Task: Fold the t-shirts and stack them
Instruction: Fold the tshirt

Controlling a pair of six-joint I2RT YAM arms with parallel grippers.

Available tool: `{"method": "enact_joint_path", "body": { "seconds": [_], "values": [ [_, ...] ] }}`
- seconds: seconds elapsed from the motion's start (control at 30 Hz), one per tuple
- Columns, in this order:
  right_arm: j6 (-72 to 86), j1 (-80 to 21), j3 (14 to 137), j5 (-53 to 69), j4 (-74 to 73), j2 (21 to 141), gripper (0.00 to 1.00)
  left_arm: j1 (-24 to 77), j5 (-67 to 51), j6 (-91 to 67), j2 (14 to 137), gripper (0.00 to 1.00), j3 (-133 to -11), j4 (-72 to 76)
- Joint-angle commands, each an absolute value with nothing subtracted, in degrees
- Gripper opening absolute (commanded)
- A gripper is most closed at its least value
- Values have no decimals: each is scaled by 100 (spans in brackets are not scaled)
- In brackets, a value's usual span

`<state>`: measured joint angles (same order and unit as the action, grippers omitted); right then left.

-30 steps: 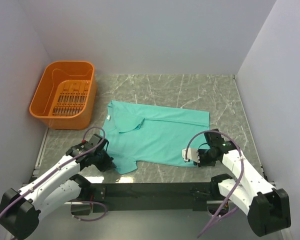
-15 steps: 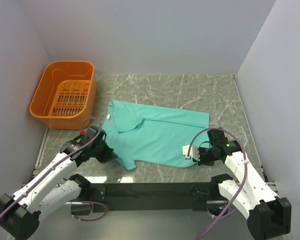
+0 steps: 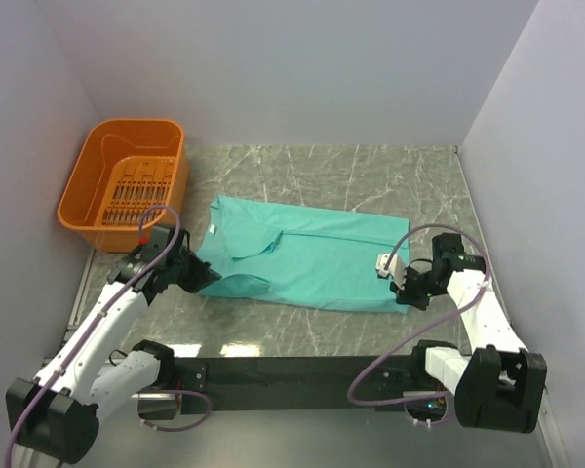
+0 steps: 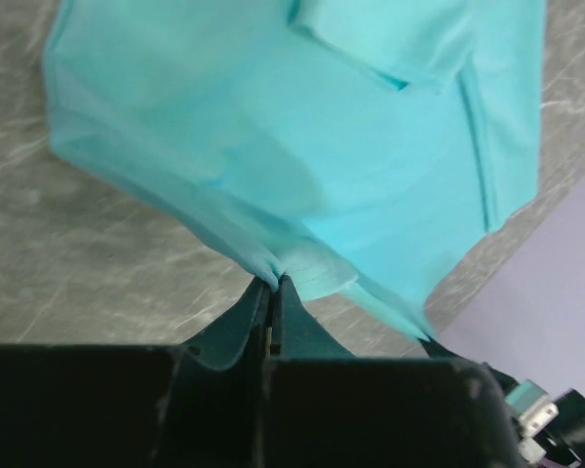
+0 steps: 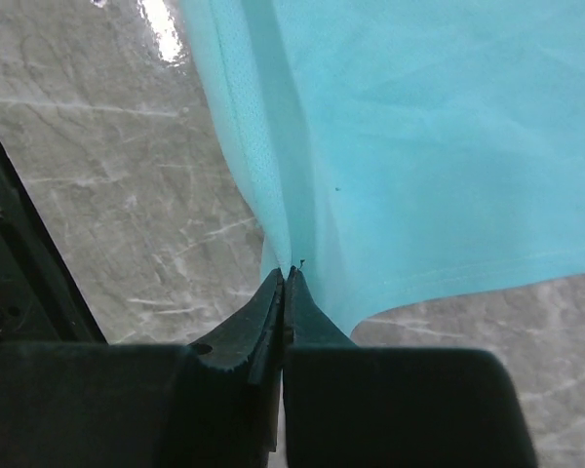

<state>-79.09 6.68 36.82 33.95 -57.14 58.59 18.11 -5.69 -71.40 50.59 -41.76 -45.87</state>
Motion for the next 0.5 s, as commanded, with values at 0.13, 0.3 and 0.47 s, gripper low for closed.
{"method": "enact_joint_path", "body": {
  "seconds": [0.13, 0.3, 0.47],
  "values": [
    [-7603, 826, 4131, 3981, -5300, 6486, 0, 1696, -677, -6917, 5975, 0, -5105, -3604],
    [-7348, 888, 4315, 4069, -5072, 6802, 0, 1652, -589, -6662, 6731, 1, -5659, -3472],
    [-7014, 923, 4517, 3973, -4765, 7144, 0, 1556, -501, -6460, 7233, 1, -6081, -3375]
  ]
}}
